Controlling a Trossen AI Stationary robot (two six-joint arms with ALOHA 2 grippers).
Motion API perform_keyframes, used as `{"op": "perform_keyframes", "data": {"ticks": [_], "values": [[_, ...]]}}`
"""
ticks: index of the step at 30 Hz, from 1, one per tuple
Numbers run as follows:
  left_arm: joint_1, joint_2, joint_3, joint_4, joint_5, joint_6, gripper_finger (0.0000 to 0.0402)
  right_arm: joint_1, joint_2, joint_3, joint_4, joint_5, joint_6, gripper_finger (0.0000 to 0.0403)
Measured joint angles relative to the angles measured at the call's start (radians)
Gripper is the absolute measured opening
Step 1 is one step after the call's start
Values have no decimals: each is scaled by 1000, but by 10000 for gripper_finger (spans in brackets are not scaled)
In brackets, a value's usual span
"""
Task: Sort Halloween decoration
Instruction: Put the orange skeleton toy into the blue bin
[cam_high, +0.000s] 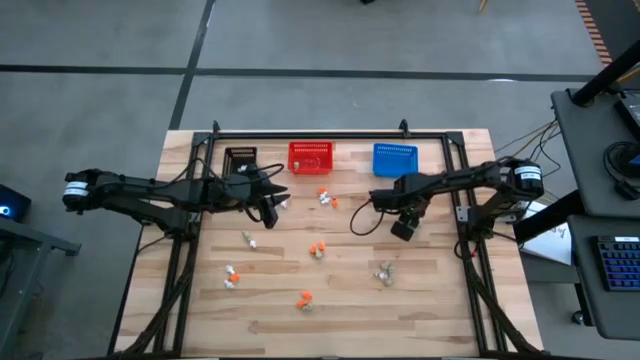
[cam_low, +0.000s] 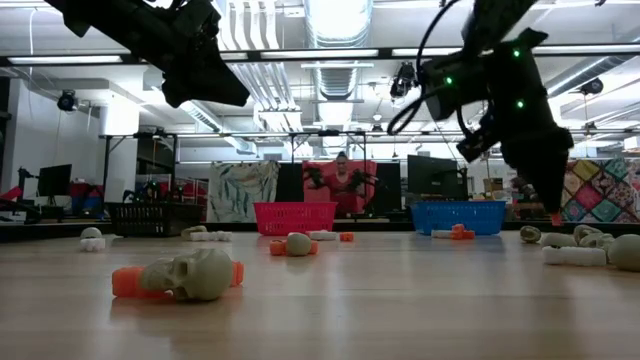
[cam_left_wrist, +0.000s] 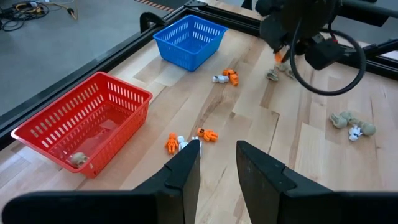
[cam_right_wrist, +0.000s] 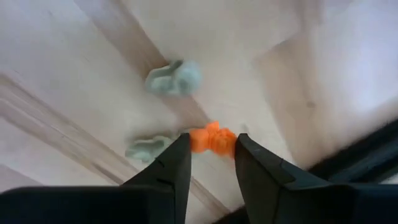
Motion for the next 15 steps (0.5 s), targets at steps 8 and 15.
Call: {"op": "perform_keyframes", "data": {"ticks": [8,15], "values": [[0,0,1,8,0,0,87,-6,-1,166,-63,56,-53,86],[0,0,14,8,0,0,87,-47,-2,305,-20,58,-132,70]]}}
